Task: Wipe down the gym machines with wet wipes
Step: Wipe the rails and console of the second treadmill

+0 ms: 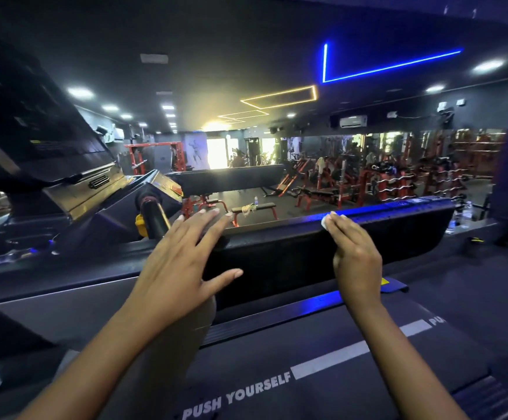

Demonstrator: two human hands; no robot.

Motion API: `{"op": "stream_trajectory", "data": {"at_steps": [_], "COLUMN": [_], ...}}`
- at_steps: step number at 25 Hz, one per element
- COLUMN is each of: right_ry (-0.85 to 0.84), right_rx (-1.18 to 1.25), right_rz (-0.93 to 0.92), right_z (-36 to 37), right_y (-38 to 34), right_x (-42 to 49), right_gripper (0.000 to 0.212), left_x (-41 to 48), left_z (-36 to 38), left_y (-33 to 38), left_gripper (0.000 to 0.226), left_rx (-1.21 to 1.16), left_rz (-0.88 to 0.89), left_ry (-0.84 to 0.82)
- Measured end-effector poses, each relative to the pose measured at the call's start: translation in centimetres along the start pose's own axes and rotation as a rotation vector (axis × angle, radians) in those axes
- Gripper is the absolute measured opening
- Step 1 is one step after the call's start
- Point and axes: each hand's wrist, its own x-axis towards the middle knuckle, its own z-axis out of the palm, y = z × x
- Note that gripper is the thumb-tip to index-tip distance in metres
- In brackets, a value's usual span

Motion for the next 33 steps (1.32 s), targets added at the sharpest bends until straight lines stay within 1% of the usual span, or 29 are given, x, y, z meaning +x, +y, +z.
{"op": "stream_trajectory", "data": {"at_steps": [1, 2, 3, 5, 7, 8, 9, 11, 13, 15, 16, 17, 18, 19, 20, 22, 23, 24, 25, 27, 31, 33], "right_ry": [0.026, 0.028, 0.016, -0.025, -0.028, -0.018, -0.007, 0.011, 0.017, 0.016, 0.023, 0.032, 0.036, 0.012, -0.049, -0.268, -0.389, -0.491, -0.559, -0.599, -0.565, -0.575], "right_rx": [0.03, 0.061, 0.074, 0.107, 0.103, 0.082, 0.045, -0.045, -0.113, -0.133, -0.127, -0.106, -0.067, -0.003, 0.072, 0.176, 0.189, 0.192, 0.179, 0.103, -0.039, -0.092], "right_rz": [0.029, 0.005, -0.069, -0.247, -0.301, -0.287, -0.26, -0.197, -0.139, -0.065, -0.017, 0.018, 0.015, -0.035, -0.114, -0.27, -0.313, -0.314, -0.304, -0.284, -0.19, -0.148], "right_z": [0.0, 0.2, 0.6, 1.3, 1.6, 1.5, 1.3, 0.8, 0.1, -0.8, -1.2, -1.5, -1.4, -1.2, -0.7, 0.3, 0.6, 0.6, 0.6, 0.2, -1.2, -1.7], "right_y": [-0.5, -1.5, -3.0, -5.2, -4.1, -2.6, -0.9, 3.0, 6.4, 8.8, 9.0, 8.4, 7.1, 5.1, 2.8, -1.5, -2.7, -3.2, -2.9, -1.2, 3.3, 5.7], "right_x": [0.2, 0.2, -0.1, -1.1, -1.2, -1.0, -0.7, 0.2, 1.0, 2.1, 2.6, 3.1, 3.4, 3.7, 3.8, 3.7, 3.8, 4.2, 4.7, 5.6, 7.0, 7.8], "right_gripper": [0.056, 0.057, 0.057, 0.045, 0.042, 0.046, 0.052, 0.064, 0.067, 0.061, 0.053, 0.045, 0.04, 0.039, 0.039, 0.037, 0.036, 0.036, 0.036, 0.036, 0.048, 0.052], "left_x": [1.4, 2.8, 4.0, 5.8, 6.3, 6.2, 5.9, 5.6, 5.6, 5.7, 5.7, 5.6, 5.6, 5.6, 5.5, 5.6, 5.6, 5.6, 5.6, 5.7, 5.7, 5.8], "left_z": [0.1, 0.3, 0.6, 1.3, 2.2, 2.7, 3.2, 4.1, 4.9, 5.0, 4.9, 4.9, 4.9, 4.9, 4.9, 4.8, 4.7, 4.6, 4.6, 4.4, 4.0, 3.9], "left_y": [0.5, 1.1, 1.6, 2.3, 2.2, 2.0, 1.9, 1.8, 1.7, 1.8, 1.8, 1.8, 1.9, 2.0, 2.0, 2.1, 2.1, 2.1, 2.1, 2.2, 2.4, 2.4], "left_gripper": [0.081, 0.084, 0.089, 0.098, 0.1, 0.099, 0.096, 0.088, 0.082, 0.08, 0.08, 0.08, 0.08, 0.08, 0.081, 0.082, 0.083, 0.084, 0.085, 0.086, 0.085, 0.085], "left_rx": [-0.023, -0.047, -0.069, -0.101, -0.048, 0.006, 0.063, 0.132, 0.158, 0.156, 0.155, 0.152, 0.146, 0.145, 0.149, 0.142, 0.134, 0.133, 0.13, 0.111, 0.128, 0.134], "left_rz": [0.036, 0.063, 0.08, 0.11, 0.135, 0.152, 0.176, 0.212, 0.24, 0.251, 0.254, 0.255, 0.251, 0.241, 0.233, 0.227, 0.224, 0.222, 0.223, 0.213, 0.201, 0.214], "left_ry": [-0.014, -0.036, -0.061, -0.136, -0.238, -0.26, -0.231, -0.096, 0.009, 0.041, 0.044, 0.041, 0.029, 0.014, 0.004, -0.012, -0.022, -0.026, -0.032, -0.065, -0.12, -0.141]}}
